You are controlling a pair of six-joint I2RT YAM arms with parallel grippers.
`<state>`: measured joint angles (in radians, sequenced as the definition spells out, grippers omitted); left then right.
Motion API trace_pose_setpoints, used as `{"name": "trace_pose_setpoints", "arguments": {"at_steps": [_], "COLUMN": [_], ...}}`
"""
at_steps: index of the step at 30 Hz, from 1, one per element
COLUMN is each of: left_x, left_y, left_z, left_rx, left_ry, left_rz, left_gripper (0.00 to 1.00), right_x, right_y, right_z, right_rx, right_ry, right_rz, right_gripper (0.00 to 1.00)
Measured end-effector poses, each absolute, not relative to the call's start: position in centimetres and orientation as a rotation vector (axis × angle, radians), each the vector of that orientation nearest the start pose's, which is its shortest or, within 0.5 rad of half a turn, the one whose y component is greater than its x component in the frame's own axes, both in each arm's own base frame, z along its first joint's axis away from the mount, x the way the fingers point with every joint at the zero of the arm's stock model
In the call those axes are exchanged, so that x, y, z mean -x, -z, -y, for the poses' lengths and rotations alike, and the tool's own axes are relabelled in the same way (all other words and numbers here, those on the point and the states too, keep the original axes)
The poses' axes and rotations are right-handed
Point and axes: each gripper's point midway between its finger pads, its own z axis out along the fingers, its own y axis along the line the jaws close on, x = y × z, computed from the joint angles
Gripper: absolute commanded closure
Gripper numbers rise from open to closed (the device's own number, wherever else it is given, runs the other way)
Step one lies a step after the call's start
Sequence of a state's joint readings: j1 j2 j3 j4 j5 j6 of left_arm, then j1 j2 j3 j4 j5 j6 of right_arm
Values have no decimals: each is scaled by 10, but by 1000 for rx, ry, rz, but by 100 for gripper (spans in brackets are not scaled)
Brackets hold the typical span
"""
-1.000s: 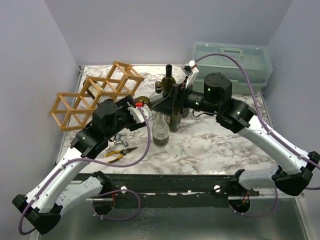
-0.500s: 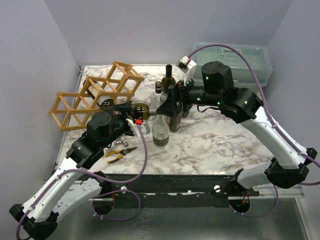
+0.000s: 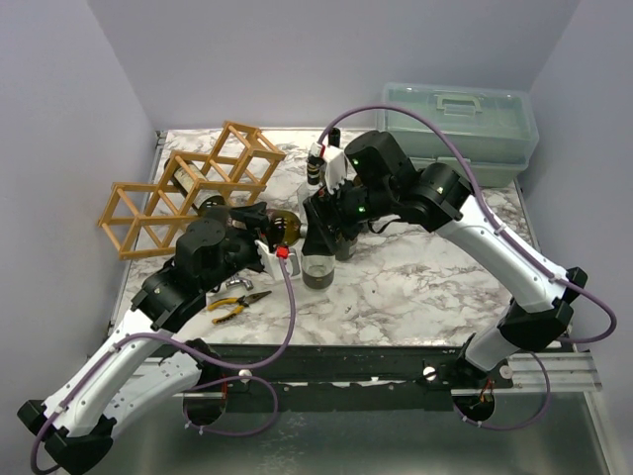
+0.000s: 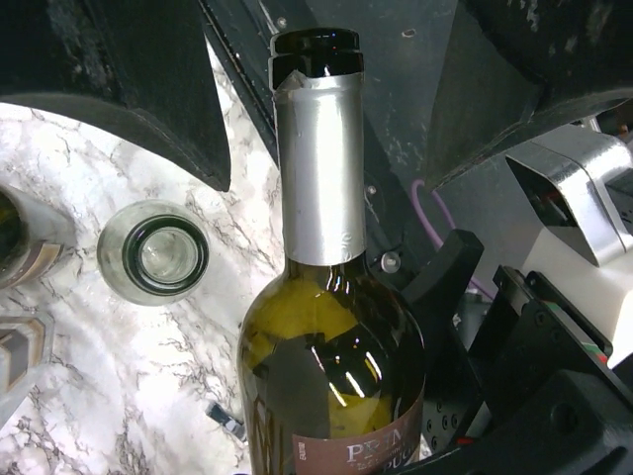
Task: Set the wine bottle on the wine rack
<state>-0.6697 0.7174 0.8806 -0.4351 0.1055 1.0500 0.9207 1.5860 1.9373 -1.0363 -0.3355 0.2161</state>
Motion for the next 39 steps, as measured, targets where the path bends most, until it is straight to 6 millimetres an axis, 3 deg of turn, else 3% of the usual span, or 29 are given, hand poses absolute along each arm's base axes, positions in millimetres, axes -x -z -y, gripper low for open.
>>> {"name": "trace_pose_setpoints", "arguments": {"at_steps": [18,19,21,22,23,24,25,27,28,29,35,39], "left_x": [-221,-220,-218,-218,-218,-217,-216,-215,-214,-213,-203,-186], "left_y": [-311,-310,-308,-307,-307,-308,-307,-302,-298,-296,-298,-314], "left_z": [176,177,178,179,179,179,177,176,175,174,172,161], "left_rx": [-1570,-1576,-1593,-1598,-1602,-1610,-1617,-1625,-1632,-1636,-1534,-1400], "left_ry": [-163,-160,-153,-153,-150,-154,-155,-148,-140,-132,-50,18], "left_rz": [-1051,-1049,-1047,-1046,-1046,-1043,-1049,-1072,-1087,-1097,-1159,-1175], "left_gripper": [100,100,100,100,100,93,74,52,21,2,1,1], "right_x": [-159,-158,-156,-156,-157,-162,-161,-160,-158,-157,-151,-152], "right_y": [-330,-330,-329,-329,-328,-324,-323,-318,-315,-313,-307,-304], "right_z": [-363,-363,-365,-365,-365,-362,-362,-365,-365,-365,-363,-361], "right_rx": [1111,1113,1121,1124,1106,1077,1077,1062,1051,1037,920,849], "right_ry": [-1006,-1008,-1014,-1013,-1005,-972,-989,-1000,-1010,-1021,-1088,-1099], "right_rz": [-2205,-2206,-2205,-2202,-2216,-2237,-2240,-2245,-2247,-2245,-2233,-2227], "right_gripper": [36,45,72,91,99,99,99,99,99,99,99,100]}}
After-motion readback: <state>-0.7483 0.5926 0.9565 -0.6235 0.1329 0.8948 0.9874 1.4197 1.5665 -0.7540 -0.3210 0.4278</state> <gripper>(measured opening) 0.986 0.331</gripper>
